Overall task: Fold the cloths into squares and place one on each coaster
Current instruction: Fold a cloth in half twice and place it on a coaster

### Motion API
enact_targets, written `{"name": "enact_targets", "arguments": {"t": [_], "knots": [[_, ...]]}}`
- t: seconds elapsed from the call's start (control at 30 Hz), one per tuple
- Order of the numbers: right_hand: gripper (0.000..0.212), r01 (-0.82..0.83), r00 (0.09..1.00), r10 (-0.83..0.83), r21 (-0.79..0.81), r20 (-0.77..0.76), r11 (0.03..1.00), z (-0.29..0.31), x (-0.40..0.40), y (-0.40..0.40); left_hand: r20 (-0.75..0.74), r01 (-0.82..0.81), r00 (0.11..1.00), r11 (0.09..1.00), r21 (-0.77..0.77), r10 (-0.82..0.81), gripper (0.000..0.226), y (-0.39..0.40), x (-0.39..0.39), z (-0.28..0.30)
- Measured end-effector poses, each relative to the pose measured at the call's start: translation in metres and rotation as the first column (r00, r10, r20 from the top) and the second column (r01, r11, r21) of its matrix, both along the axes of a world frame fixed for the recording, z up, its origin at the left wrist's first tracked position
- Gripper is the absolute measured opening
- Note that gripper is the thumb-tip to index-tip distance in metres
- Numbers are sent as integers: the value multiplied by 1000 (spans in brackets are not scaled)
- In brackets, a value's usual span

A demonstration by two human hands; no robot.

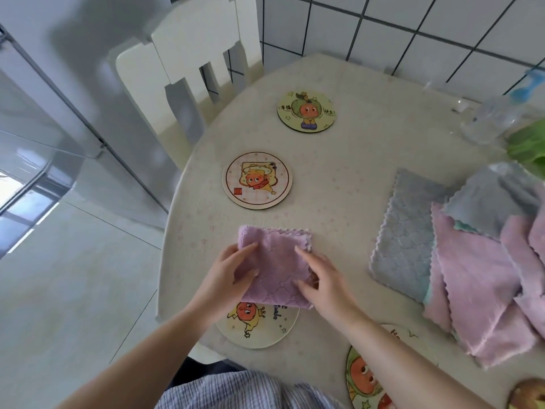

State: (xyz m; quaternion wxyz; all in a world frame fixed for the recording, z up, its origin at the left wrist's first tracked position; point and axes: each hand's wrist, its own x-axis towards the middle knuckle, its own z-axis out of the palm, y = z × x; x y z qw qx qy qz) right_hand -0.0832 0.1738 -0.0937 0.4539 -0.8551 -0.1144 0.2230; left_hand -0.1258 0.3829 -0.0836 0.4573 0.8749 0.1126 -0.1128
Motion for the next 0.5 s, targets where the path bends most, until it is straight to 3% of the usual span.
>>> {"name": "enact_targets", "arguments": {"t": [0.13,0.5], "knots": [[64,10,992,1,-90,122,996,-1,7,4,2,-52,999,997,56,52,56,0,3,-8],[54,129,988,-114,-145,107,981,-4,16,3,-32,-20,999,991,131,24,61,-1,15,-9]]}}
